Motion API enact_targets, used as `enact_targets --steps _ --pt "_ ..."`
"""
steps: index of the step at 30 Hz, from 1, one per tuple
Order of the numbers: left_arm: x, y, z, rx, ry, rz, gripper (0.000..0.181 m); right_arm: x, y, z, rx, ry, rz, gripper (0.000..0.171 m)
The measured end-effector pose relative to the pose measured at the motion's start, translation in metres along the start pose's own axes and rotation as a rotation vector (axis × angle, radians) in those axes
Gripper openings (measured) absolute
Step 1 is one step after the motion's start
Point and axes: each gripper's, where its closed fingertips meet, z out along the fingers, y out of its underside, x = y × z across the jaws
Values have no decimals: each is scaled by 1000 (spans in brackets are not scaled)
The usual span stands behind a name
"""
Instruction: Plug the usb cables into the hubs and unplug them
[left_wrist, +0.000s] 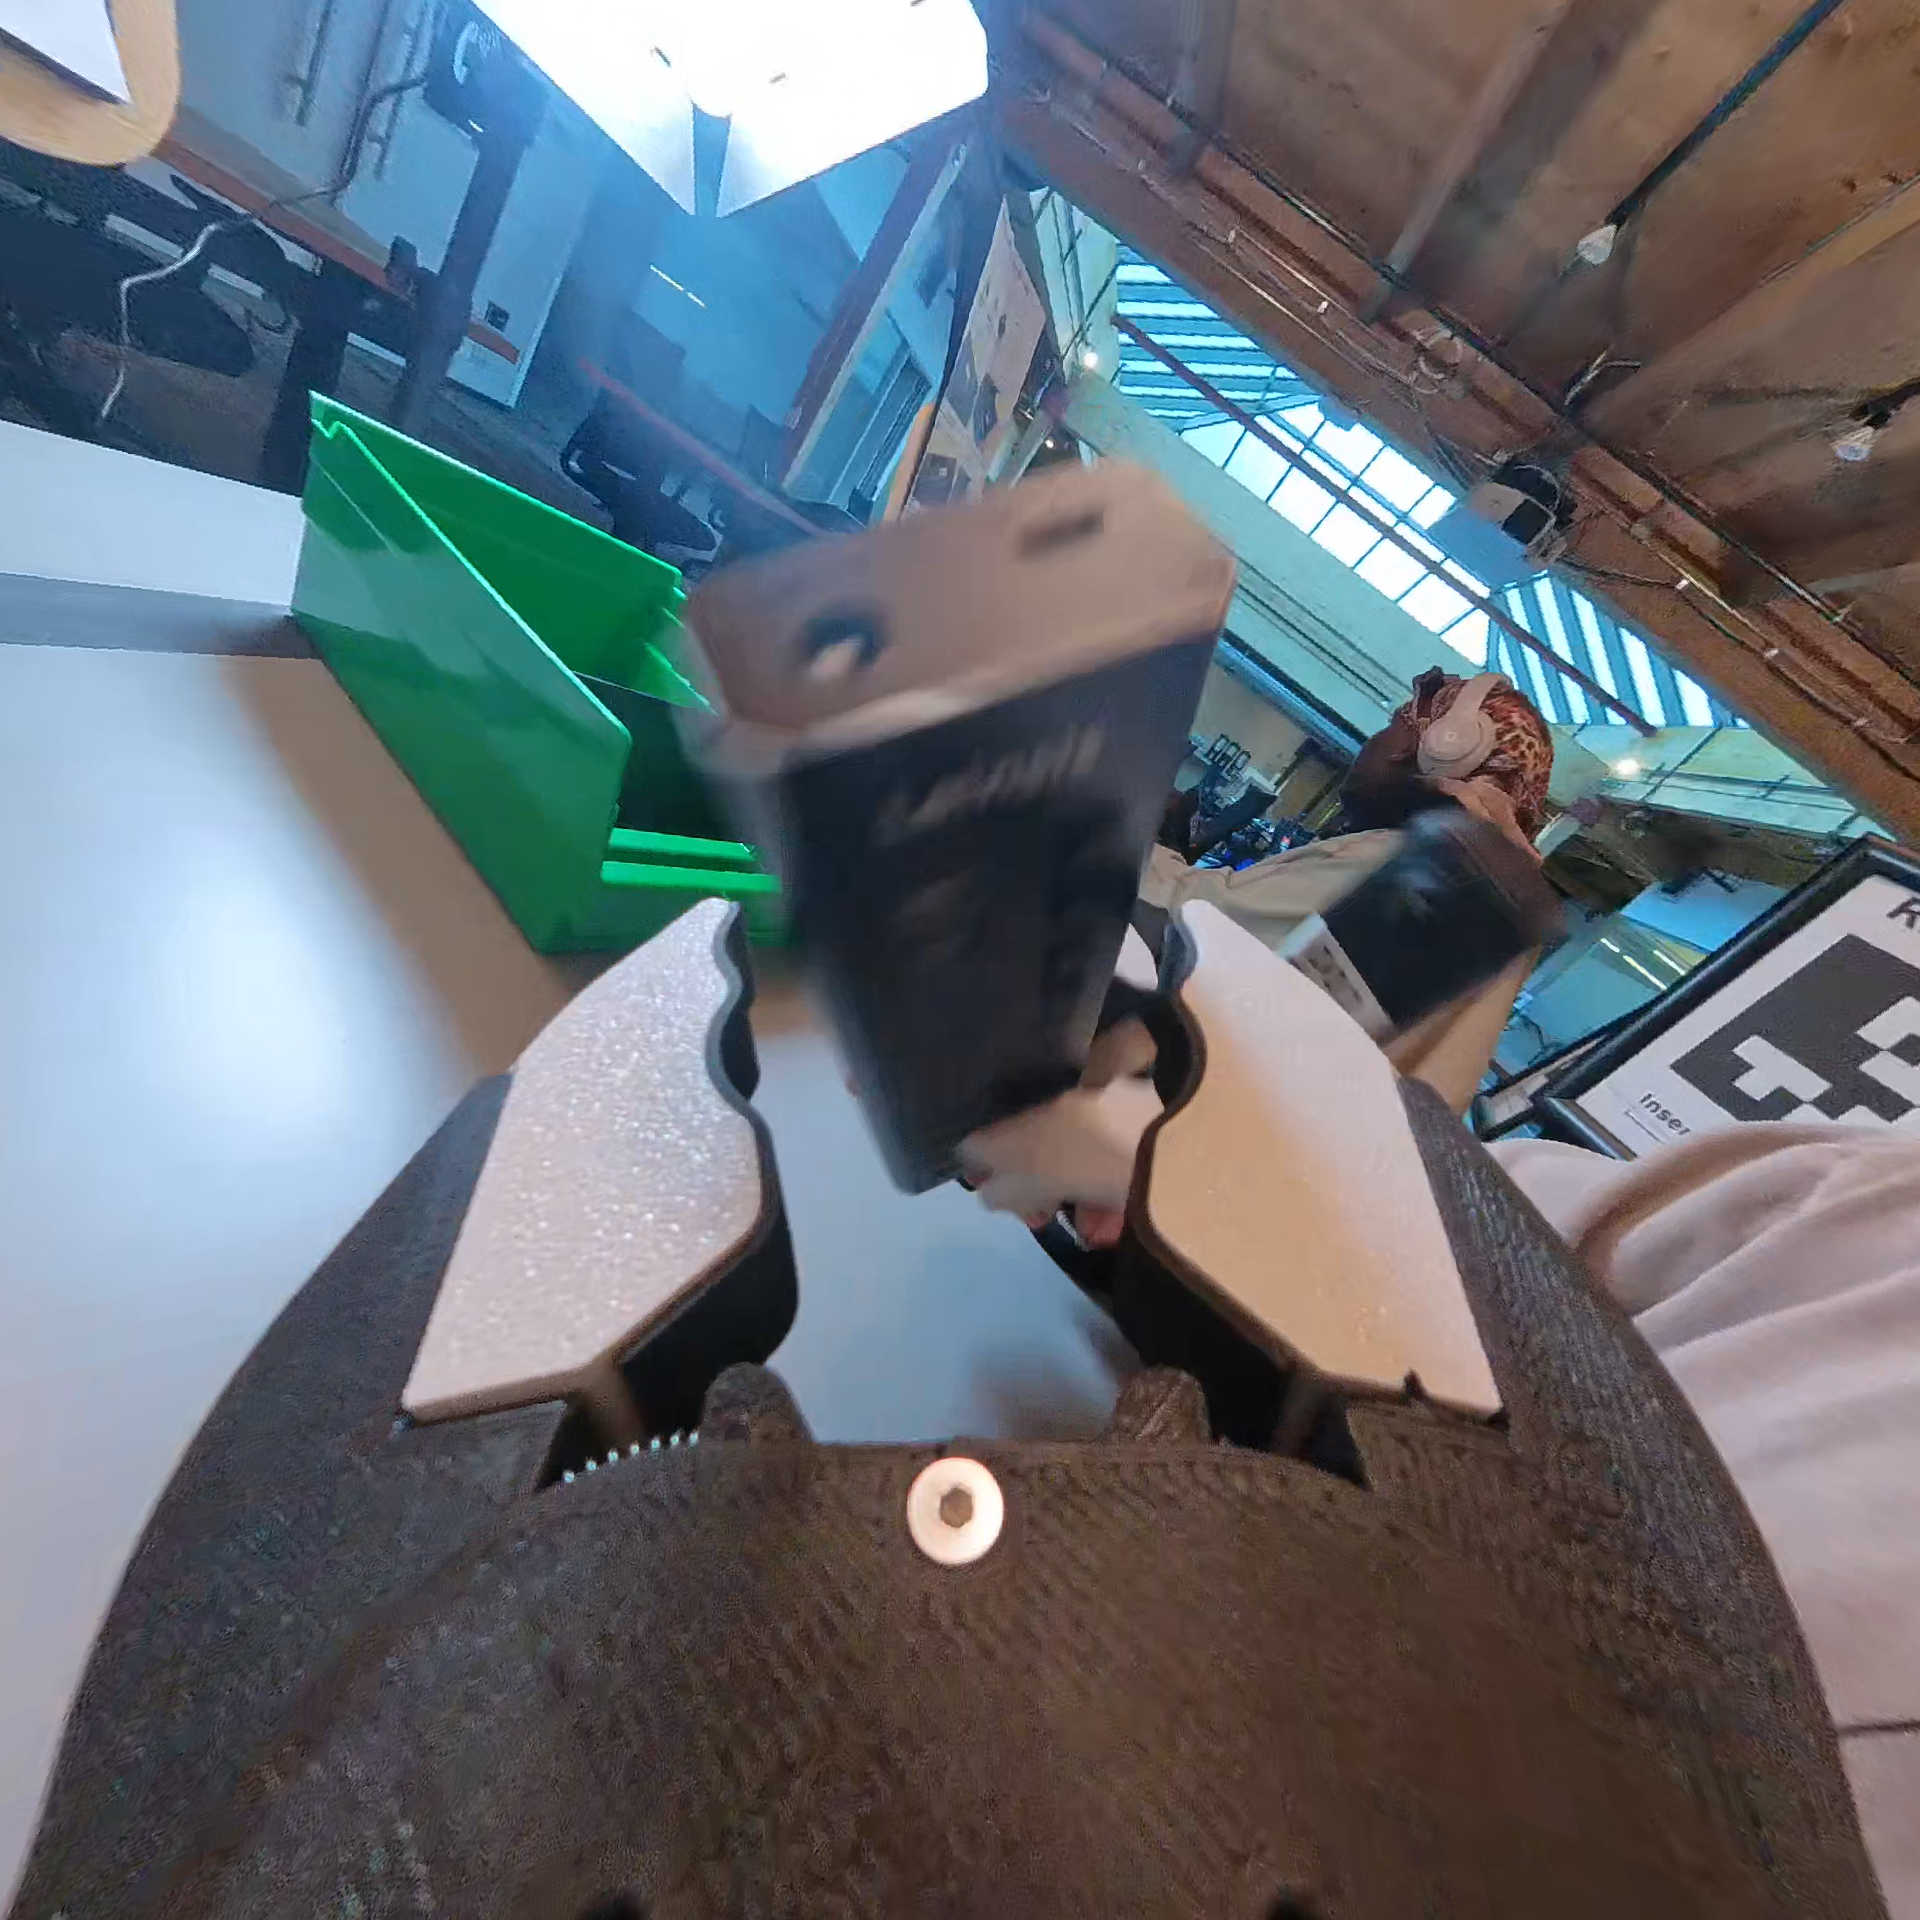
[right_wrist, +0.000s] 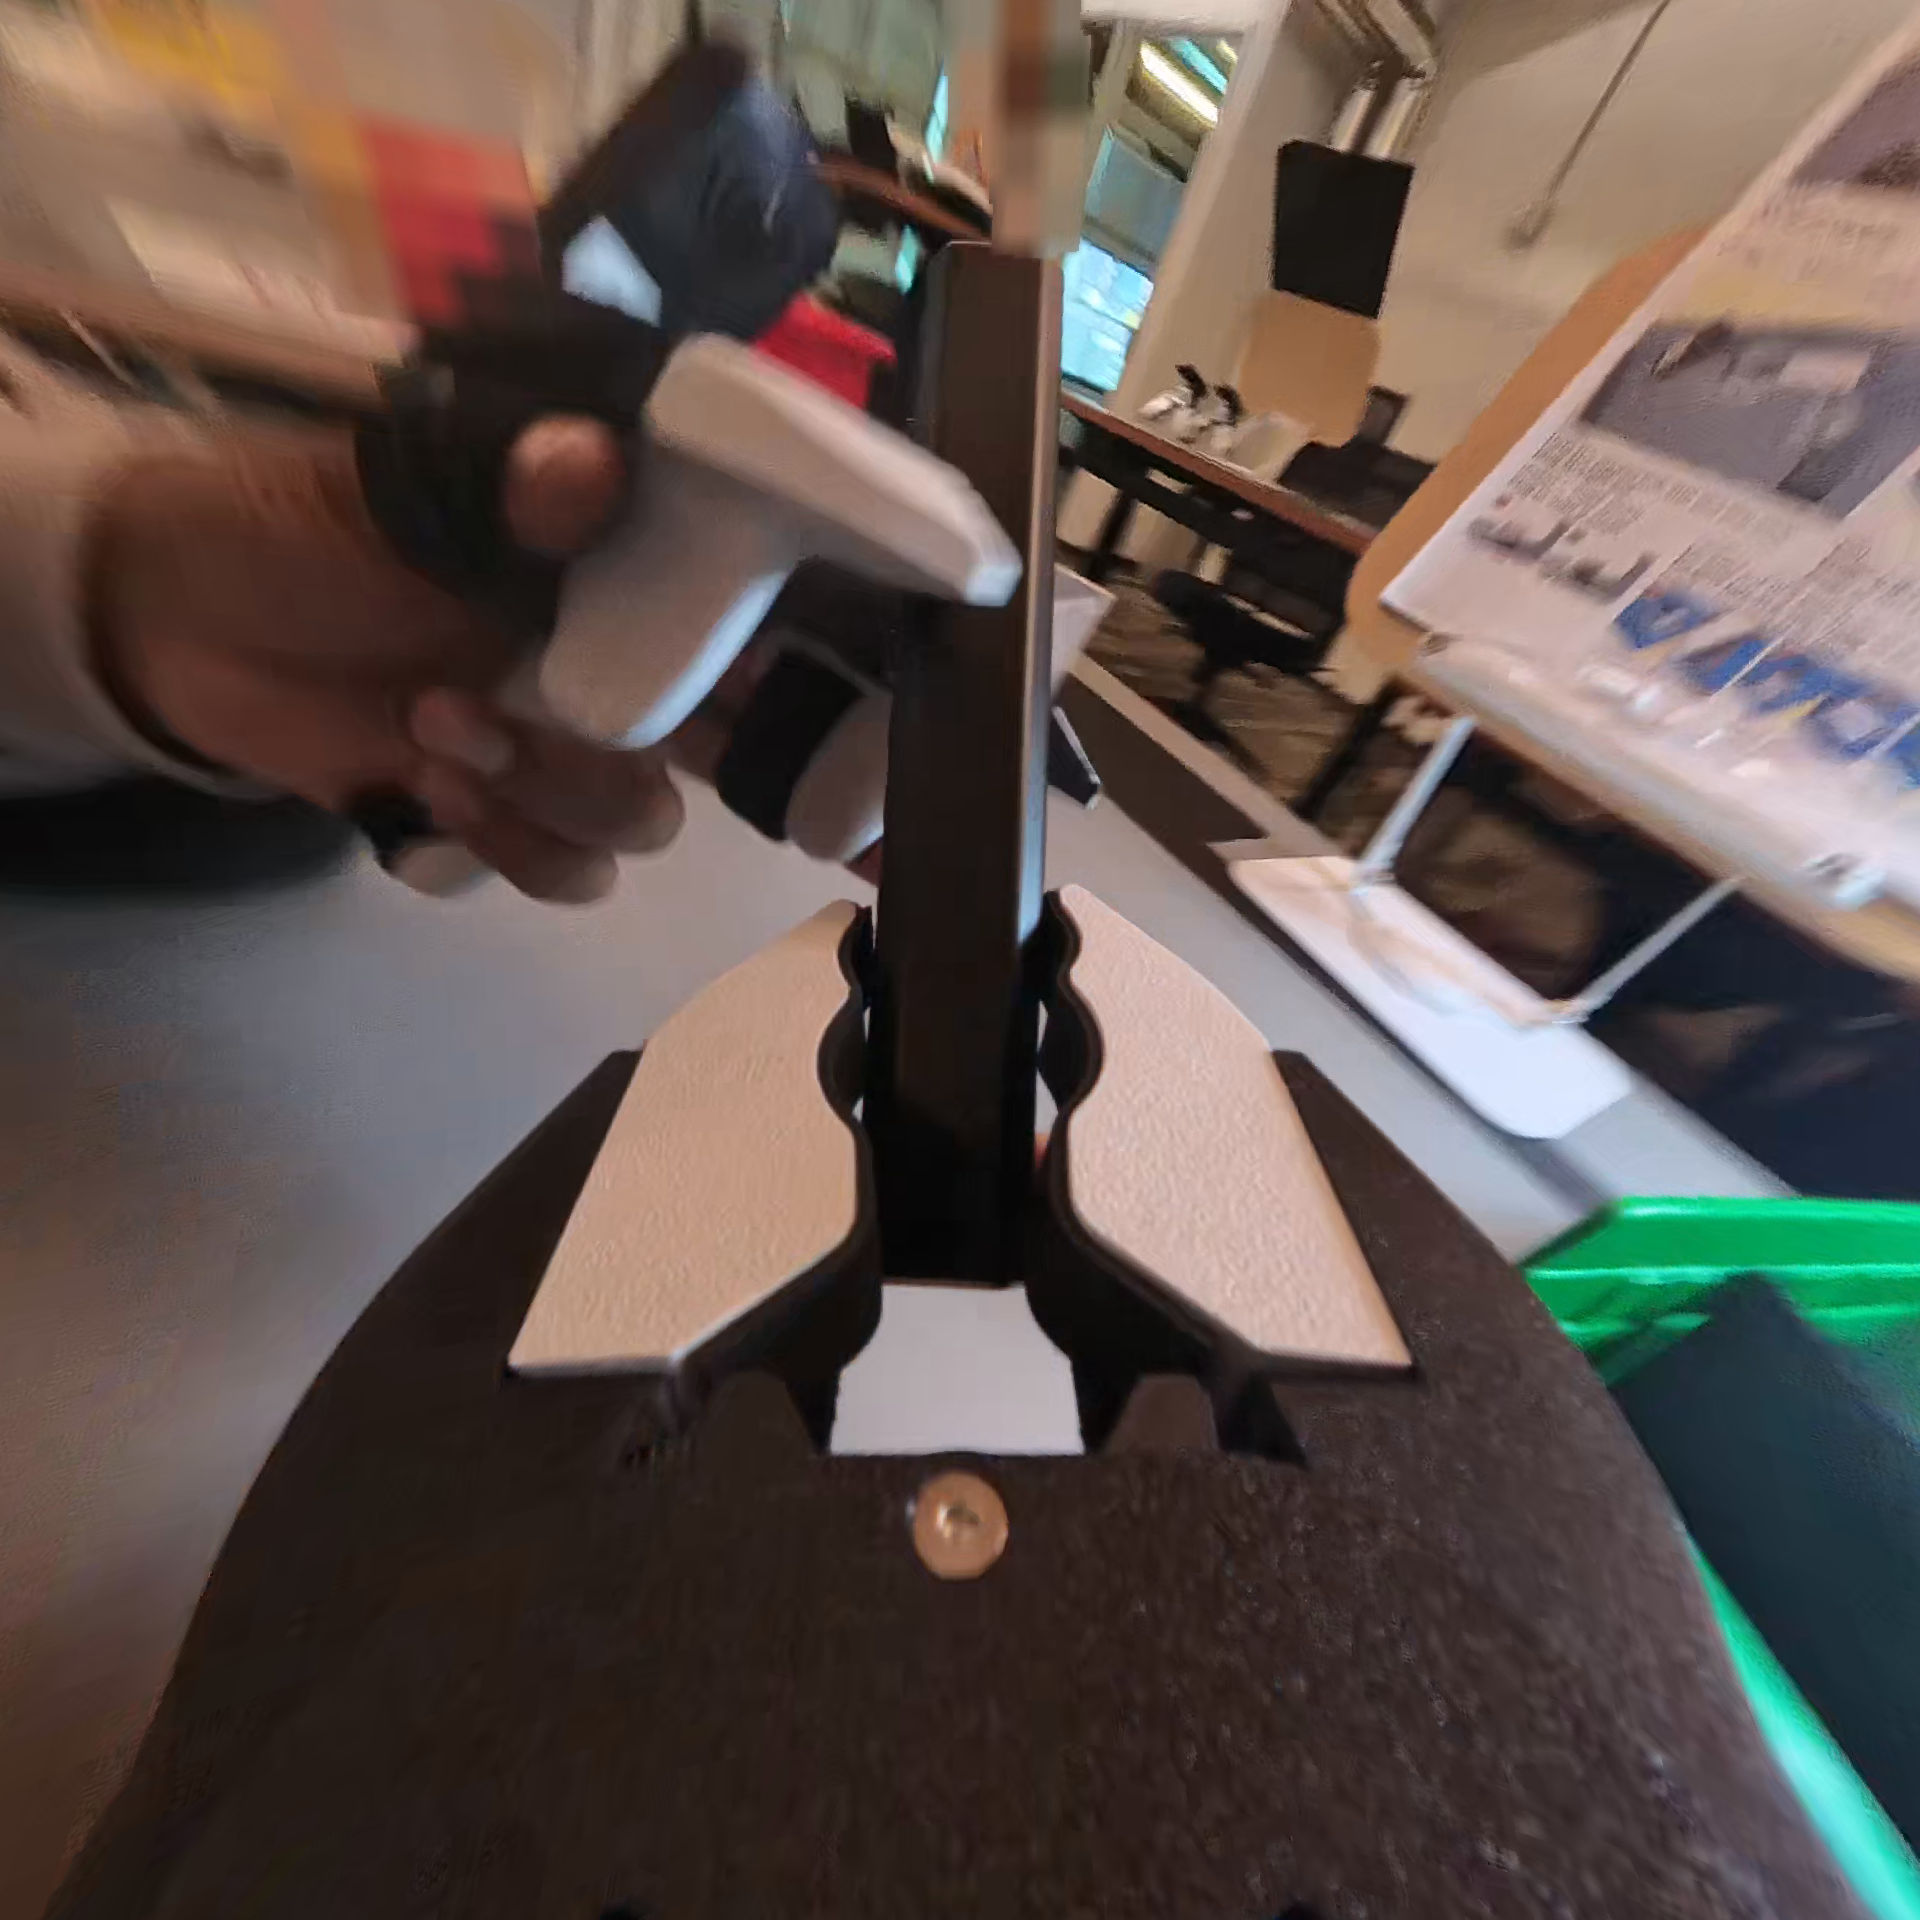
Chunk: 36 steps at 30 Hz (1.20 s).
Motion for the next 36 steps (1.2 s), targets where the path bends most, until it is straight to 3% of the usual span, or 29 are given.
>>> enact_targets --steps 2,4,12,16,21,26,30,36 --pt "-9 3 4 -8 -89 86 72 -2 7 4 -38 114 -214 30" --pt "-9 3 3 -48 -91 171 71 -2 8 7 -45 117 -252 31" --pt "4 15 -17 -272 10 659 69 -35 13 -3 -114 -303 20 59" --pt "24 34 -14 -341 88 718 68 -59 31 0 -200 -449 97 66" --pt "63 54 -3 -329 249 699 69 -88 6 2 -22 -572 147 67" --pt "72 55 3 -282 250 705 69 -86 -2 -4 31 -568 165 61" --pt "55 41 2 -231 99 745 68 -67 0 2 37 -471 212 61" --pt "49 50 -2 -282 70 861 62 -65 11 8 -21 -381 114 62"
